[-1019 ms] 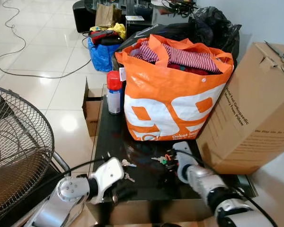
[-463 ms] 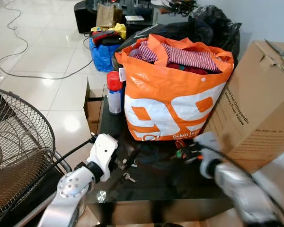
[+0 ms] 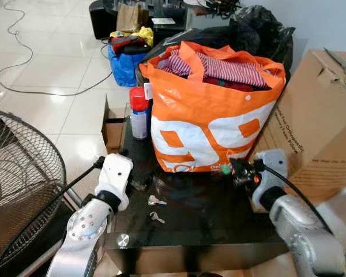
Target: Hang keys on a hook
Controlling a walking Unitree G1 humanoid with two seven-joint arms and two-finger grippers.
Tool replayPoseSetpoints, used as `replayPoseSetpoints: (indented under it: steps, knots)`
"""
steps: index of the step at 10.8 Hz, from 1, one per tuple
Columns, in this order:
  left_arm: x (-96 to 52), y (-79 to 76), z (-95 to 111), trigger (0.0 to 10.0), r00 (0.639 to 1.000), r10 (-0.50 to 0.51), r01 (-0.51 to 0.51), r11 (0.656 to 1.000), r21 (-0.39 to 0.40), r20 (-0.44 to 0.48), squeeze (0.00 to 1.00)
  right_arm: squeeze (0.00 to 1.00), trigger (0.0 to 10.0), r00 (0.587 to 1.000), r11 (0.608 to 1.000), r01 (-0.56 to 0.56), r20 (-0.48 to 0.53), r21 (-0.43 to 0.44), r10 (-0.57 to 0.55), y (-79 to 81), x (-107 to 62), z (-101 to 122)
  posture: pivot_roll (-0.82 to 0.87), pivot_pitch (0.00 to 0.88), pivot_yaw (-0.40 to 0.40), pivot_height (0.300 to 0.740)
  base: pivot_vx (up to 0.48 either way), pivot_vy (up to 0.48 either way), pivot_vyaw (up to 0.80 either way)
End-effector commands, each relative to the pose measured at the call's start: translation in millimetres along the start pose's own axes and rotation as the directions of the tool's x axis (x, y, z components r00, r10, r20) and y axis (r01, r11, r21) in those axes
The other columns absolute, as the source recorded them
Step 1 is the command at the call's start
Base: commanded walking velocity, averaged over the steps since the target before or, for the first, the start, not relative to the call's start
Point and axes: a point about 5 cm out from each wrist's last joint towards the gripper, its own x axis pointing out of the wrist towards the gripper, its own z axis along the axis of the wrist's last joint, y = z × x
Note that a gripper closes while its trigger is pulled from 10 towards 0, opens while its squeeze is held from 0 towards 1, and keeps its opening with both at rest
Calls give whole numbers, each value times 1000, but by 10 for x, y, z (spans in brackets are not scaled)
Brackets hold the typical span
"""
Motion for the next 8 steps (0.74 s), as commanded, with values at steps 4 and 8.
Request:
replayPoseSetpoints:
  steps: [4, 8]
  knots:
    - [75, 5, 33, 10000, 999, 30, -30, 999, 21, -12, 0, 0, 10000, 997, 994, 78, 17, -83, -77, -60, -6, 52, -10, 0, -54, 740, 0, 0, 0]
    - [100, 10, 43, 10000, 999, 27, -27, 999, 31, -16, 0, 0, 10000, 996, 993, 88, 28, -79, -86, -54, 19, 68, -12, 0, -42, 740, 0, 0, 0]
